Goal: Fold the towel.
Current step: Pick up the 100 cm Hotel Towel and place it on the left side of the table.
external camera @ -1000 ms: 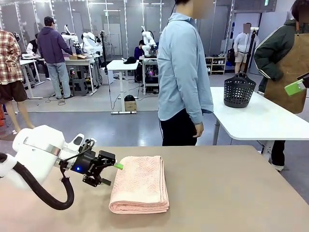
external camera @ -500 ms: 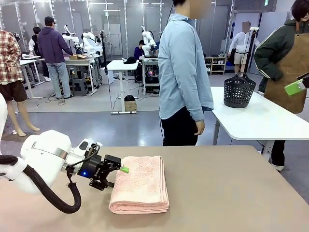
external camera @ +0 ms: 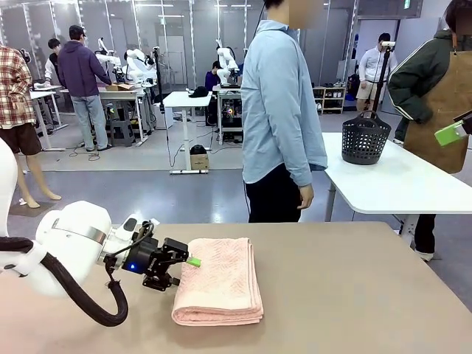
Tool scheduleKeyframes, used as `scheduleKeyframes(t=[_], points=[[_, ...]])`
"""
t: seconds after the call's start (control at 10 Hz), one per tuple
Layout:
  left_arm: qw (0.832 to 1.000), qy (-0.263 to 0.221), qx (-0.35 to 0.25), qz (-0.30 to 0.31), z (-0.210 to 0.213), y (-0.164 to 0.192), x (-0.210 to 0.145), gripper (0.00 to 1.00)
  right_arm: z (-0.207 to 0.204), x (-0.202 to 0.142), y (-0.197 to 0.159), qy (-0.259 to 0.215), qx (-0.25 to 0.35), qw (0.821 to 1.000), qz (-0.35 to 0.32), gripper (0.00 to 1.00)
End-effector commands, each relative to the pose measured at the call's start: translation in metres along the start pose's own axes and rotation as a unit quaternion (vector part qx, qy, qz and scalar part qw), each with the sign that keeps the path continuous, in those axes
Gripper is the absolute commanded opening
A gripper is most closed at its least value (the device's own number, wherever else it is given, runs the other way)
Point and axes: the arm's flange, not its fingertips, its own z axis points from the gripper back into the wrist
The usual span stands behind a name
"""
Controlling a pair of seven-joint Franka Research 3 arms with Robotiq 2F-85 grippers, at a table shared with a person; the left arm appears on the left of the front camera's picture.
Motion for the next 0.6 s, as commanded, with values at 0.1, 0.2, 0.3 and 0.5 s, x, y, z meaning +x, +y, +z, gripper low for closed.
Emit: scheduleKeyframes(t=[0.1, 0.2, 0.3, 0.5], points=[[0.999, -0.013, -0.027, -0.021, -0.0087, 0.0025, 0.0018, 0.00, -0.0017, 0.0020, 0.0000, 0.002, -0.006, 1.000, -0.008, 1.00], [0.999, -0.015, -0.029, -0.023, -0.0080, 0.0019, 0.0019, 0.00, -0.0017, 0.0020, 0.0000, 0.002, -0.006, 1.000, -0.008, 1.00], [0.999, -0.015, -0.029, -0.024, -0.0081, 0.0020, 0.0021, 0.00, -0.0017, 0.0020, 0.0000, 0.002, -0.006, 1.000, -0.008, 1.00], [0.999, -0.013, -0.028, -0.025, -0.0103, 0.0028, 0.0018, 0.00, -0.0017, 0.0020, 0.0000, 0.002, -0.006, 1.000, -0.008, 1.00]])
